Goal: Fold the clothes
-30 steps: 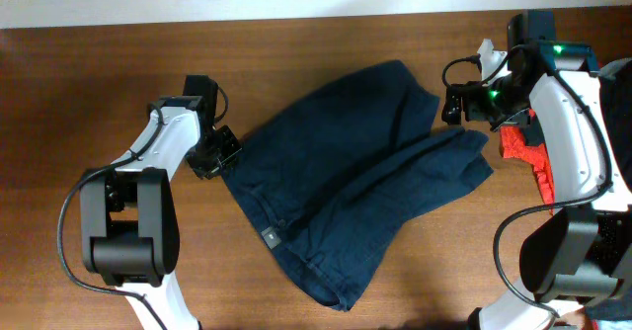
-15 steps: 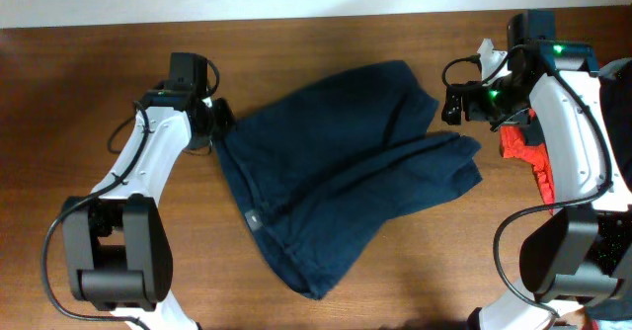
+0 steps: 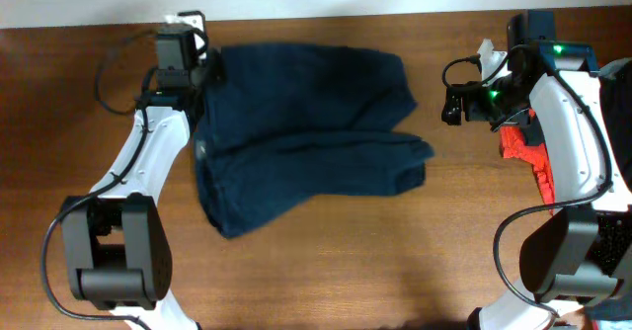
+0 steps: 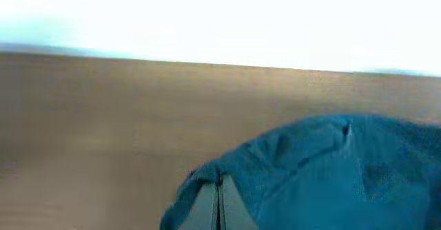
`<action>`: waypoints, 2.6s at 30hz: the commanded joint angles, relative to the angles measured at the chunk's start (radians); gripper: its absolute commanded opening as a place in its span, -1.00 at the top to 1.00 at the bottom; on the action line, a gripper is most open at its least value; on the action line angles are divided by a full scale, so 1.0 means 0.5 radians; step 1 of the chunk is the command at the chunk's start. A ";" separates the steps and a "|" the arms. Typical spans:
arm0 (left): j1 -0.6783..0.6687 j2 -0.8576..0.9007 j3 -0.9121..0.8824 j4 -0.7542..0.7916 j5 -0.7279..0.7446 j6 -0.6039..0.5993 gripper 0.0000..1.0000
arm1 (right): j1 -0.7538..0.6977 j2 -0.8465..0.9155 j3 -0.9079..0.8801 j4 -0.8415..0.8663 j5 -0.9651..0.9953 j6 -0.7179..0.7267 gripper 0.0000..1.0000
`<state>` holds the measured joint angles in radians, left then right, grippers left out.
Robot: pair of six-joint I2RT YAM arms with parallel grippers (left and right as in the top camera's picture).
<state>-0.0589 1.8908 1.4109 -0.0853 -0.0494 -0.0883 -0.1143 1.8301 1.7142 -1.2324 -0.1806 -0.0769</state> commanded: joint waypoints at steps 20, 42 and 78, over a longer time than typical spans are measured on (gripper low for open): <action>0.227 -0.269 0.040 -0.305 -0.031 -0.085 -0.98 | -0.009 0.007 -0.006 0.019 0.011 0.014 -0.97; 0.232 -0.289 0.037 -0.806 -0.053 -0.083 -0.98 | -0.008 0.011 -0.801 0.726 -0.648 0.058 -0.42; 0.232 -0.289 0.037 -0.806 -0.053 -0.083 -0.98 | 0.263 0.016 -1.067 1.492 -0.921 -0.220 -0.43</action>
<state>0.0532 1.7454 1.4235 -0.4877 -0.0650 -0.1211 0.0204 1.8370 1.1702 -0.4850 -0.6624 -0.1806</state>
